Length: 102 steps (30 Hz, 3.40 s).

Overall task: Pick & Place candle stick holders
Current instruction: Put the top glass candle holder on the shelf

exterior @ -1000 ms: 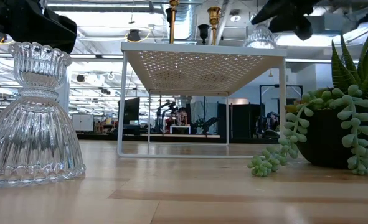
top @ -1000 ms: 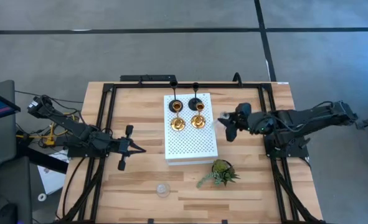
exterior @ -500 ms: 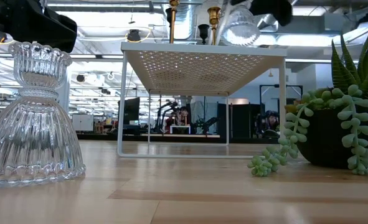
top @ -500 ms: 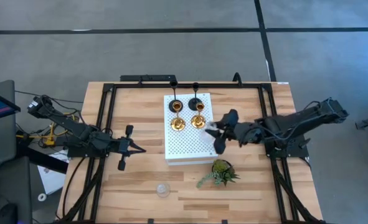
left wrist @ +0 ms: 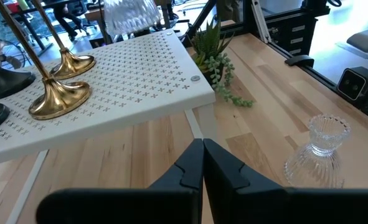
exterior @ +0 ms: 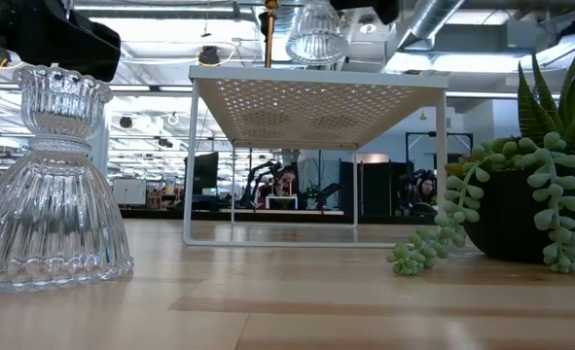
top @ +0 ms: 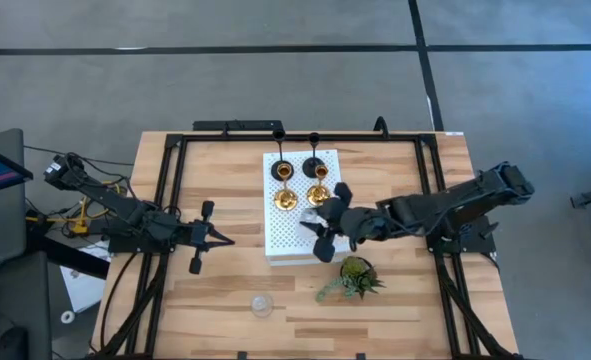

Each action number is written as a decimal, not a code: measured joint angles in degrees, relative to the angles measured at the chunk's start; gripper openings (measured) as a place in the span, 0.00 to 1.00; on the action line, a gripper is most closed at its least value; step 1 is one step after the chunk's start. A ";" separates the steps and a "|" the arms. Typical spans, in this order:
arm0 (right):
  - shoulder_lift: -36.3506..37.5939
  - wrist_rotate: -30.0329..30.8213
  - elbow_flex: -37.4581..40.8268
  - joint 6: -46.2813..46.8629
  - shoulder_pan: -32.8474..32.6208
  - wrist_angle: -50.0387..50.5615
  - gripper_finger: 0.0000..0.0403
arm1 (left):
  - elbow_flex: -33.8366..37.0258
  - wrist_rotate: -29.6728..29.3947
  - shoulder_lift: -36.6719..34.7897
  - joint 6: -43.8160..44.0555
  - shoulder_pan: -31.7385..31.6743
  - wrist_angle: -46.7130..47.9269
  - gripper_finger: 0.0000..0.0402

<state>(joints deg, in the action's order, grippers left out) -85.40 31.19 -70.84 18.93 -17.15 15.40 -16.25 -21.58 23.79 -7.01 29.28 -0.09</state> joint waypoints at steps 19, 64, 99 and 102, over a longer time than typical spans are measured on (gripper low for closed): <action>-6.89 -8.90 -0.89 -2.64 4.07 -9.58 0.31 | 0.00 0.01 -0.02 0.00 0.00 -0.42 0.02; -9.54 -8.67 -0.61 -1.34 5.45 -11.64 0.31 | 0.00 0.02 -0.02 0.00 0.02 -0.44 0.02; -9.58 -12.66 -0.14 -4.50 5.69 -15.11 0.49 | 0.00 0.02 -0.02 0.00 0.01 -0.44 0.02; -9.58 -13.39 -0.14 -4.52 5.65 -15.19 0.53 | 0.00 0.02 -0.02 0.00 0.02 -0.43 0.02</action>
<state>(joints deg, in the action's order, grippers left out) -94.98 17.80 -70.98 14.41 -11.51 0.21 -16.25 -21.56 23.77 -7.01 29.30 -0.52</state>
